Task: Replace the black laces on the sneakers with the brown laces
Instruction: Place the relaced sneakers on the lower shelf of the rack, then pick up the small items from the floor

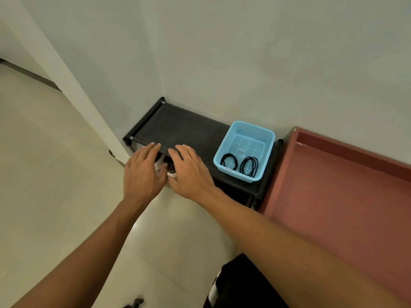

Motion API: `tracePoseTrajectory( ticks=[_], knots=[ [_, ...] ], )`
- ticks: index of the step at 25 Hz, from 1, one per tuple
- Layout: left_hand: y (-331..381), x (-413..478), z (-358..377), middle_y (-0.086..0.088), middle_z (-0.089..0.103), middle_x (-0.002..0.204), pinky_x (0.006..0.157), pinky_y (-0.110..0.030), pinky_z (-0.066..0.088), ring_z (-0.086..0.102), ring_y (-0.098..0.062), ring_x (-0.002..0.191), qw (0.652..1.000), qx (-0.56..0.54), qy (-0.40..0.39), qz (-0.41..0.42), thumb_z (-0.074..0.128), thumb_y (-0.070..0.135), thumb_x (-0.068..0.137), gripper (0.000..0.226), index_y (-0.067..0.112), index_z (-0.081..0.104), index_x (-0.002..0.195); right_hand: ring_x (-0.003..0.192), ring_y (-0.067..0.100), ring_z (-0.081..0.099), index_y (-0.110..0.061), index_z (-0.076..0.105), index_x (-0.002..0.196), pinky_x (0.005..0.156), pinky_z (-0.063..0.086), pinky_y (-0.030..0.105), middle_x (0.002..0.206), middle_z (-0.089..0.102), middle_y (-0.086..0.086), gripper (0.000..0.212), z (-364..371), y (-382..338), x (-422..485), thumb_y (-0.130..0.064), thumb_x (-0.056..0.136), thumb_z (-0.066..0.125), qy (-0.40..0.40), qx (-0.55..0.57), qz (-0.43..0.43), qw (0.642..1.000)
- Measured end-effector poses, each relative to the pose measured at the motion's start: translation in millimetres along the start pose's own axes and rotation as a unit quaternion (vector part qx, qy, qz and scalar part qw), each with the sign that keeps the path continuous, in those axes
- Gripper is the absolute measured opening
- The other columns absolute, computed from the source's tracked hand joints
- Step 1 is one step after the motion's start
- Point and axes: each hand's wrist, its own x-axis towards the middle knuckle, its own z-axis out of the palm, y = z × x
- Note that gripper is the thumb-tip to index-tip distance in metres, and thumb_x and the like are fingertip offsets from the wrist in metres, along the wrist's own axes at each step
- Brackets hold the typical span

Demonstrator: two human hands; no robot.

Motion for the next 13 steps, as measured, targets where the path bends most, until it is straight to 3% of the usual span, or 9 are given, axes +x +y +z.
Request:
tracePoseTrajectory(
  ticks=[9, 13],
  knots=[
    [130.1, -39.4, -110.7, 0.004, 0.04, 0.164, 0.121, -0.048, 0.034, 0.034, -0.02, 0.153, 0.994, -0.06, 0.026, 0.089, 0.068, 0.046, 0.095, 0.073, 0.027, 0.038, 0.159, 0.152, 0.025, 0.03, -0.015, 0.041, 0.157, 0.12, 0.035, 0.045, 0.162, 0.039, 0.007, 0.076, -170.0, 13.6, -89.4, -0.05, 0.095, 0.067, 0.116, -0.03, 0.058, 0.991],
    [201.7, -56.0, -163.7, 0.003, 0.041, 0.163, 0.119, -0.046, 0.035, 0.037, -0.02, 0.15, 0.983, -0.085, 0.055, 0.155, 0.065, 0.047, 0.094, 0.072, 0.026, 0.039, 0.158, 0.153, 0.023, 0.029, -0.017, 0.04, 0.158, 0.123, 0.033, 0.043, 0.163, 0.038, 0.005, 0.074, -255.4, 21.6, -147.3, -0.051, 0.096, 0.064, 0.178, -0.06, 0.087, 0.978]
  ],
)
